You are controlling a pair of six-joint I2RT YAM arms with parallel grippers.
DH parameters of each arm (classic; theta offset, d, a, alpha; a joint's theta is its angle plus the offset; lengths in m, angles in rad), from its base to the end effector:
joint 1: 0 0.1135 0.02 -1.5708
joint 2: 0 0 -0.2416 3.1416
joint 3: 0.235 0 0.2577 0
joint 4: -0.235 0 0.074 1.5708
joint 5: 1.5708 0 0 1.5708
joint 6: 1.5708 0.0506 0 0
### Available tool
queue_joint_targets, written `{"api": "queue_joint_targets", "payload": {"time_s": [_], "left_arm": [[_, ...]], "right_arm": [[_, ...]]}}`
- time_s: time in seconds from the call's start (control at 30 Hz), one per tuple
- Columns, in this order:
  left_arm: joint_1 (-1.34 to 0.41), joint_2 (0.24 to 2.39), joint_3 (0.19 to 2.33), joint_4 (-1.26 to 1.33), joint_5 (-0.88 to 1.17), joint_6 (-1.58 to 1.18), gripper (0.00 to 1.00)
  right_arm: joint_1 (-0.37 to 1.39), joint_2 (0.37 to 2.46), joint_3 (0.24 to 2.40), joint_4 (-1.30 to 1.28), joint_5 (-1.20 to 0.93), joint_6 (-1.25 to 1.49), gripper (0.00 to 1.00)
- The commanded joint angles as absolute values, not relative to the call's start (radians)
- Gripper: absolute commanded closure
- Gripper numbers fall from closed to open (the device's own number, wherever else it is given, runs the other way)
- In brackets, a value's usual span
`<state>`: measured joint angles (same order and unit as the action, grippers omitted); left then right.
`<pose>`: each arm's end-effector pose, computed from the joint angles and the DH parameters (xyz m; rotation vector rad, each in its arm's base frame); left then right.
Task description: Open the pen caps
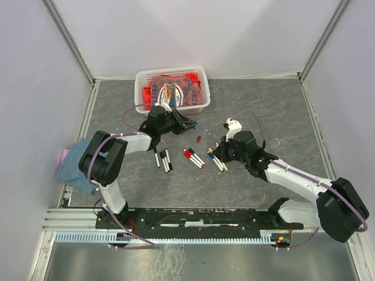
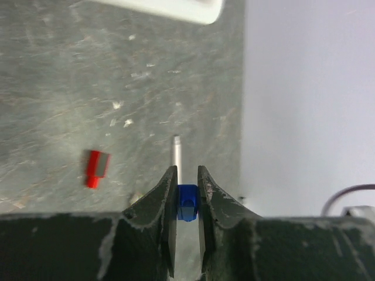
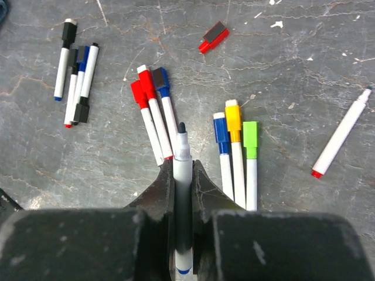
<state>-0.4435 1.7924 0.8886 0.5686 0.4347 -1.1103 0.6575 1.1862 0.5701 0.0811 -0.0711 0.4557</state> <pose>0.3418 -0.1860 0.1500 -0.3819 2.1262 -1.3992 0.2160 0.1713 0.1781 -0.2651 2.1772 0.7263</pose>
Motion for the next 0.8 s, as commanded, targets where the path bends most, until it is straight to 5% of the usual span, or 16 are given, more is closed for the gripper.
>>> {"api": "queue_joint_targets", "payload": {"time_s": [0.0, 0.23, 0.77], "left_arm": [[-0.487, 1.753, 0.97, 0.357, 0.315, -0.92, 0.97], [-0.606, 1.81, 1.196, -0.14, -0.057, -0.654, 0.97], [-0.642, 1.924, 1.273, -0.253, -0.252, -0.574, 0.97]], "right_arm": [[0.653, 1.201, 0.65, 0.021, 0.024, 0.456, 0.99], [0.653, 1.361, 0.783, -0.123, 0.258, 0.415, 0.98], [0.654, 1.577, 0.894, -0.175, 0.413, 0.405, 0.88]]}}
